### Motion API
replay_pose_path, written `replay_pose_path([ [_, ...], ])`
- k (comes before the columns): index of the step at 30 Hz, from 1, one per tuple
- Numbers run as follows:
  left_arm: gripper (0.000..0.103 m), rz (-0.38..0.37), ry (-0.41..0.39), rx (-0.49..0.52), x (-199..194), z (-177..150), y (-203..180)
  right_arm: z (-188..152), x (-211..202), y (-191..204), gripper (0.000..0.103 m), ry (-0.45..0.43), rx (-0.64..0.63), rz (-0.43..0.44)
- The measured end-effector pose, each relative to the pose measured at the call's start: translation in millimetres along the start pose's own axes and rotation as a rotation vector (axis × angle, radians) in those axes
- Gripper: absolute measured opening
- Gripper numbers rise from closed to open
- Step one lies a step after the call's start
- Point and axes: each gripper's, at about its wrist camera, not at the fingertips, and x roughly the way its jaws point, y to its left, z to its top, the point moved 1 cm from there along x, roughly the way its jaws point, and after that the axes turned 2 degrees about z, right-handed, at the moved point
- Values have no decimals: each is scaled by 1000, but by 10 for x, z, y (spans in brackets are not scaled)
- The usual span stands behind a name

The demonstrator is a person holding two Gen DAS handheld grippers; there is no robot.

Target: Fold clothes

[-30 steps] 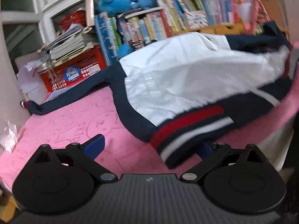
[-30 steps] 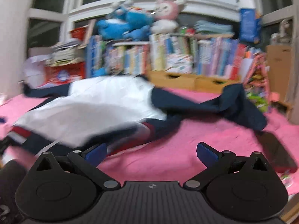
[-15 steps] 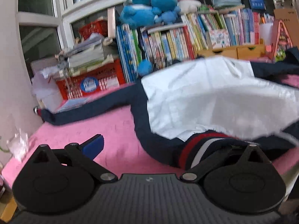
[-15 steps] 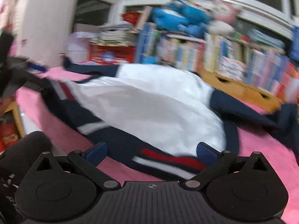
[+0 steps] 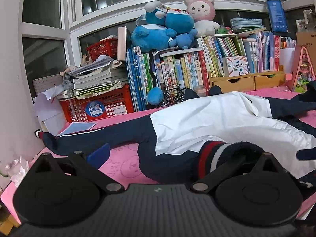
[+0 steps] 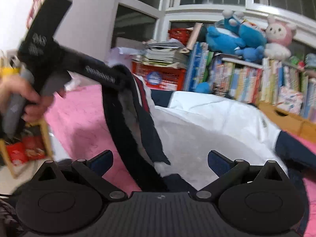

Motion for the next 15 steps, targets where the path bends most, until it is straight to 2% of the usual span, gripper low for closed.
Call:
replay_pose_path([
  [3,103,35,1,36,-21,-70,20,-41,-64,-186,103,-2,66,-130],
  [6,103,38,22,57,-31,-196,64,-135,-185,-484,103,28,118,-277],
  [8,103,80,29,73,-49,-303,83,-243,-246,-629,103,72,99,-410],
  [9,103,100,28,83,-68,-350,92,-290,-293,-685,103,90,99,-449],
  [11,103,196,28,95,-93,-405,130,-355,-386,-789,103,143,88,-584],
  [12,103,226,34,88,-96,-406,190,-379,-464,-855,103,154,81,-619],
  [13,103,234,41,70,-99,-404,268,-399,-554,-925,103,157,82,-624],
  [15,103,139,55,-21,-148,-373,458,-432,-738,-1047,103,156,94,-629],
])
